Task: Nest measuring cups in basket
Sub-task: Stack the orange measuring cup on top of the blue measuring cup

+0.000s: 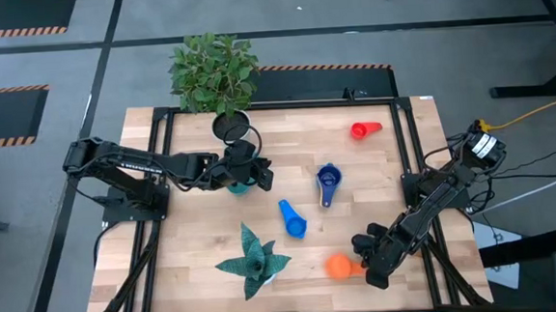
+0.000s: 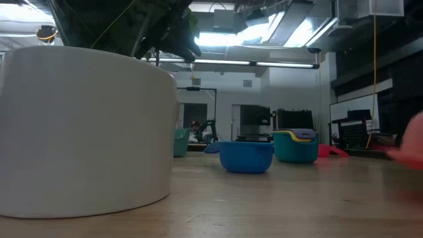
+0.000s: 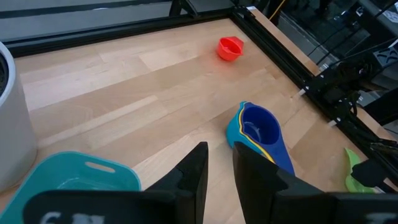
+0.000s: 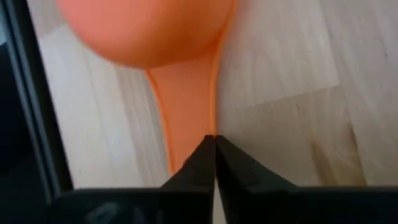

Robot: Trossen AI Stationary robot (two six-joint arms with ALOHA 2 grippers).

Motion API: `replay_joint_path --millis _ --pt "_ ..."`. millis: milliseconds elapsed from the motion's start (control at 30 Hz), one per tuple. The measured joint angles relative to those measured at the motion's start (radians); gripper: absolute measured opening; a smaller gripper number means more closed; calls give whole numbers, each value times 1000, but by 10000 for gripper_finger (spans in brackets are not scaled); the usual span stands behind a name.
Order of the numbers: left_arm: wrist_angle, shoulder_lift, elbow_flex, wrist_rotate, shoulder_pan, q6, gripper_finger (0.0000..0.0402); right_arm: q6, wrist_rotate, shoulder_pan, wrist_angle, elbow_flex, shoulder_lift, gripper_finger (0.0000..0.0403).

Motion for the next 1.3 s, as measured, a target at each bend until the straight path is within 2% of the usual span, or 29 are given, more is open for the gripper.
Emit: replay_joint_path --millis 300,467,567,700,1033,1200,1300 --pt "3 0 0 5 0 -9 69 -3 1 0 1 0 -1 4" --pt "64 0 0 109 -8 -58 69 -3 3 0 1 0 -2 2" --pt "164 29 0 222 -34 -33 69 -4 8 0 1 0 -2 2" --pt "320 93 1 285 -102 50 69 -4 32 1 1 0 -2 2" --pt "664 314 0 290 -244 209 69 -4 106 -1 -1 0 -2 2" --pt "833 405 0 290 -273 205 69 -4 154 -1 -3 0 -2 2" --pt "861 430 0 294 -279 159 69 -4 177 -9 -3 0 -2 1"
